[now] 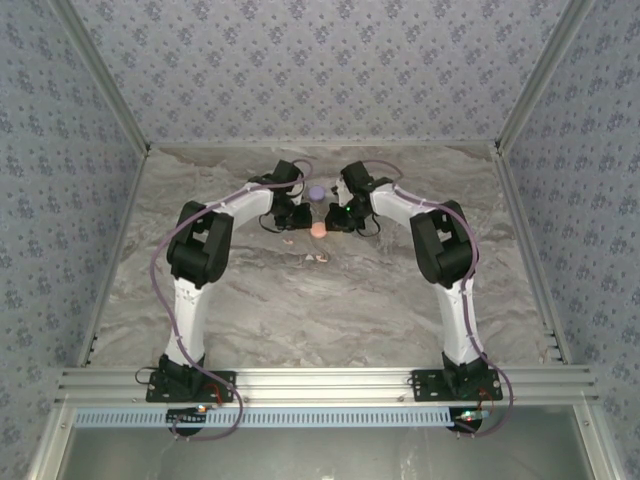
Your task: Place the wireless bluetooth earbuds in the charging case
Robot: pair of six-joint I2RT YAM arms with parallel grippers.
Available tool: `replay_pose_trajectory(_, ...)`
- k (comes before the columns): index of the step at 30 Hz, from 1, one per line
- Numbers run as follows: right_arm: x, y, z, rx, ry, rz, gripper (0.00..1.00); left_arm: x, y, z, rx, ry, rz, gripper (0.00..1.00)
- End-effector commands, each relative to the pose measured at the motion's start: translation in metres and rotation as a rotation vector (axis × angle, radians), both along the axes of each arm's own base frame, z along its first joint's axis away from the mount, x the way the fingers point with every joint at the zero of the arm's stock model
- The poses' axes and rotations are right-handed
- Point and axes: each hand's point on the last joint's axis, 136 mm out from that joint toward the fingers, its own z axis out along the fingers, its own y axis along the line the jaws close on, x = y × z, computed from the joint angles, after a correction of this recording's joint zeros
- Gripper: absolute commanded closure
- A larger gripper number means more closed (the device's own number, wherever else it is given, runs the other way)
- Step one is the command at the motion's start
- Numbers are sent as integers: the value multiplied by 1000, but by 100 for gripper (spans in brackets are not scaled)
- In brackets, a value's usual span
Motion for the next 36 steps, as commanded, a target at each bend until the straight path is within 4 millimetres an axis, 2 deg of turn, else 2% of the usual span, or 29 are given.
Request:
replay_pose_trajectory(1, 4, -2, -8, -25, 33, -9, 84, -18, -9, 1, 3, 40, -47, 86)
replay_pose_trajectory(10, 13, -2, -13, -50, 47, 15, 83, -43, -19, 16, -20, 57, -75, 85)
replay_pose_trajectory(15, 21, -8, -14, -82, 38, 8, 81, -53, -21, 21, -24, 66, -88, 83)
replay_pose_trajectory(19, 28, -18, -12, -112, 28, -13, 79, -54, -16, 27, -12, 53, -81, 82)
replay_pose_trajectory(25, 31, -41, -3, -168, 7, -67, 78, -43, -7, 43, 6, 11, -74, 82)
replay_pose_trajectory(28, 26, -51, 1, -178, 13, -80, 78, -35, -2, 51, 3, -11, -67, 81)
replay_pose_trajectory(31, 14, -56, 7, -174, 18, -69, 78, -22, 4, 57, -2, -35, -57, 79)
replay_pose_trajectory(36, -16, -48, 8, -138, 45, -11, 78, 2, 9, 55, -10, -54, -42, 79)
